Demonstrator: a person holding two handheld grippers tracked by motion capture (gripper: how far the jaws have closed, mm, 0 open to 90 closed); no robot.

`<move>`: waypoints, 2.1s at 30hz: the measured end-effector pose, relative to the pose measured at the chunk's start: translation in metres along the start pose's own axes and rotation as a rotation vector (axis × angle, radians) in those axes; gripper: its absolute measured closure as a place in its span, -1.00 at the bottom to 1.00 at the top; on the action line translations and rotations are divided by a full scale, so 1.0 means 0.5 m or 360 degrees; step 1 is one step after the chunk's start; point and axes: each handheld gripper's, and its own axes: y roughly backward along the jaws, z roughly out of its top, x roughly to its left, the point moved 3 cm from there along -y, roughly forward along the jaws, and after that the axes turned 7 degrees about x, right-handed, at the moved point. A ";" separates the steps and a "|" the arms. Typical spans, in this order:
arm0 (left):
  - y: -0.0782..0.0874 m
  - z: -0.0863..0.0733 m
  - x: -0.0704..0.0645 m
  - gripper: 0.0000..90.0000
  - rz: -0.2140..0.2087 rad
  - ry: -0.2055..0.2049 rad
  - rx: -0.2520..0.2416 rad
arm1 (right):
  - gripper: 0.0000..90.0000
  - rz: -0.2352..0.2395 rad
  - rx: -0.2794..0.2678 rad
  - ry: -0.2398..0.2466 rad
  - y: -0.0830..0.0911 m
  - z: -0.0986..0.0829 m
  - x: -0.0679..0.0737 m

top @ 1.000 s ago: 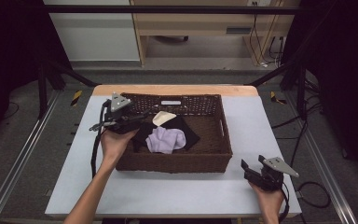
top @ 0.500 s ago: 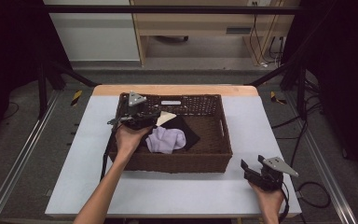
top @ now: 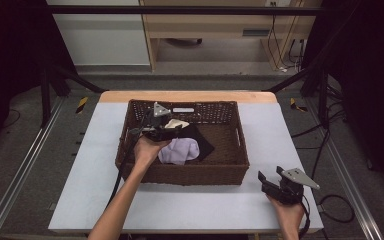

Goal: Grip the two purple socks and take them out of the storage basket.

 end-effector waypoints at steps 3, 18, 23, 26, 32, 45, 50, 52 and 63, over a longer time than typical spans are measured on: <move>-0.013 -0.010 -0.003 -0.02 -0.0003 -0.0030 0.0091 | -0.38 -0.0003 -0.0005 -0.0002 0.000 0.000 0.000; -0.041 -0.028 -0.024 -0.02 -0.0023 -0.0144 0.0311 | -0.39 0.0003 0.0005 0.0002 0.000 0.000 0.000; -0.054 -0.033 -0.029 -0.03 -0.0011 -0.0176 0.0377 | -0.39 0.0002 0.0004 0.0008 -0.001 0.000 0.000; -0.059 -0.034 -0.032 -0.02 -0.0002 -0.0197 0.0417 | -0.40 0.0002 0.0007 0.0004 -0.002 0.000 0.000; -0.072 -0.039 -0.028 0.32 -0.0064 -0.0112 0.0562 | -0.40 0.0005 0.0006 0.0007 -0.001 0.000 0.001; -0.049 -0.032 -0.023 0.91 -0.0153 -0.0086 0.0472 | -0.40 0.0005 0.0004 0.0009 -0.001 0.000 0.001; -0.023 -0.023 -0.012 0.92 -0.0176 -0.0035 0.0277 | -0.40 0.0004 0.0008 0.0004 0.000 0.000 0.000; -0.015 -0.021 -0.012 0.92 -0.0158 -0.0037 0.0221 | -0.40 0.0003 0.0005 0.0002 -0.001 0.000 0.000; 0.037 0.003 -0.008 0.93 -0.0116 -0.0015 -0.0146 | -0.39 0.0009 0.0004 -0.0007 0.000 0.000 -0.001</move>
